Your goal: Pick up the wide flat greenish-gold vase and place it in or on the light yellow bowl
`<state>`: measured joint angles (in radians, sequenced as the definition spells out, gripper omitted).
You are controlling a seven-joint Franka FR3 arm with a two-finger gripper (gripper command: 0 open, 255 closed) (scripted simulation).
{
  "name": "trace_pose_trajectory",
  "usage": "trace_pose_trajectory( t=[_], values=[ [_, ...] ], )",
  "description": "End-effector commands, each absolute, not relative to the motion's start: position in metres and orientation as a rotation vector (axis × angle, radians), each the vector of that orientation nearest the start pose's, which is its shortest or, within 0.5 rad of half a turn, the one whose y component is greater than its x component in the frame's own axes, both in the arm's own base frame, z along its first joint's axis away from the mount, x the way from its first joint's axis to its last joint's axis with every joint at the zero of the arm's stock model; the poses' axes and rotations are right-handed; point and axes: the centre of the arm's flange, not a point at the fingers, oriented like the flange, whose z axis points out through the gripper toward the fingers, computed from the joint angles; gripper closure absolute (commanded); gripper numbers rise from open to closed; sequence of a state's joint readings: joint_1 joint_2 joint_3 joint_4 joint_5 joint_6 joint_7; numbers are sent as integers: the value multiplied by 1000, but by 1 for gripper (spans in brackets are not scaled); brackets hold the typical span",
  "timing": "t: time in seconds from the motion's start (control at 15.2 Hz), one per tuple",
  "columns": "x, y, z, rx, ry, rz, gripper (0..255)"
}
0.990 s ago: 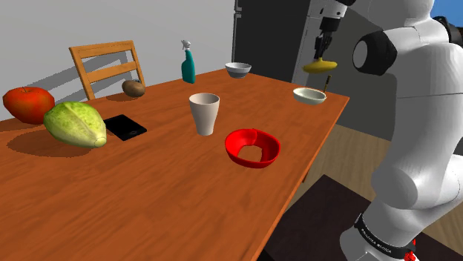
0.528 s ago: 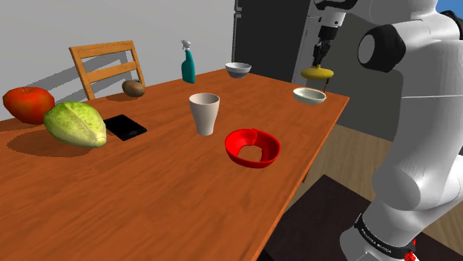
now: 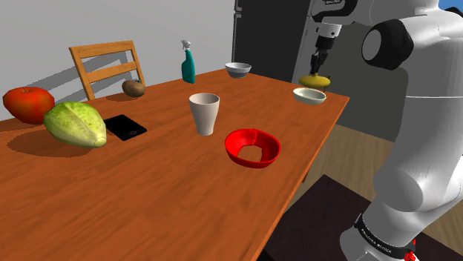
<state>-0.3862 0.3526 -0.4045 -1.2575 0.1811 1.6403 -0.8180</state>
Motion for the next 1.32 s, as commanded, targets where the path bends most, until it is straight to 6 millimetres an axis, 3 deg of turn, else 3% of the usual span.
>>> trace_pose_trajectory(
  t=[0.0,0.33,0.86,0.92,1.25],
  values=[
    [510,-420,567,-3149,-73,-114,255],
    [510,-420,541,-3149,-73,-114,255],
    [510,-420,541,-3149,-73,-114,255],
    [510,-420,541,-3149,-73,-114,0],
    [510,-420,541,-3149,-73,-114,0]
  ],
)
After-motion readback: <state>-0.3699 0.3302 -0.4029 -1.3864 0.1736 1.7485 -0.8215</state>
